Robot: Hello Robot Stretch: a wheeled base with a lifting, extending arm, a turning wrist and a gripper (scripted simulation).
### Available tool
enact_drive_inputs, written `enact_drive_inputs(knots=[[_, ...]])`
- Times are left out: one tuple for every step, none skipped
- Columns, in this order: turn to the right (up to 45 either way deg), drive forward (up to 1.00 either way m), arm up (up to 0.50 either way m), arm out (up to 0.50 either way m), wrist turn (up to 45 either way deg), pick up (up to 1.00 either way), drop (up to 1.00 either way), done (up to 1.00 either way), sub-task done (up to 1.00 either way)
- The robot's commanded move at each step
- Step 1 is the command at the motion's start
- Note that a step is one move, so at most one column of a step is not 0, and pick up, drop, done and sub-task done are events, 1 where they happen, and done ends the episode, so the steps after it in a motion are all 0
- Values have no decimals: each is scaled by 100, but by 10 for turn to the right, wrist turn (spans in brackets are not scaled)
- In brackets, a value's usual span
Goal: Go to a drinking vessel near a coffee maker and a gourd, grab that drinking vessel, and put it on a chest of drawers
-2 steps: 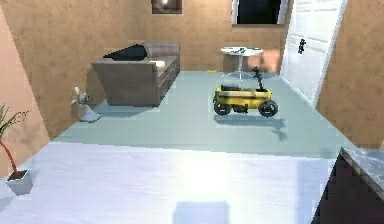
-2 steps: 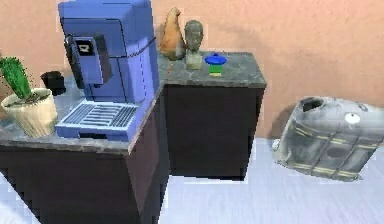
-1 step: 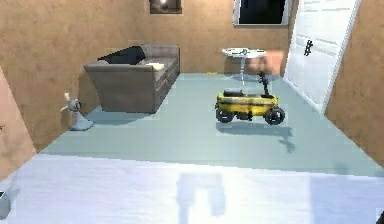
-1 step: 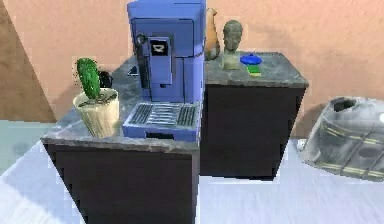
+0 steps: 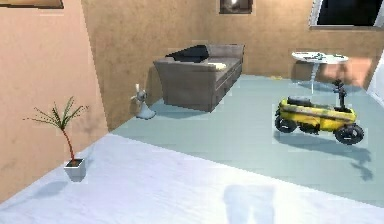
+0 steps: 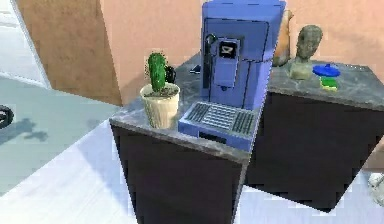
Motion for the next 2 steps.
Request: enact_drive_inputs(knots=[[-30,0,0,0,0,0,0,0,0],[450,0,0,0,0,0,0,0,0]])
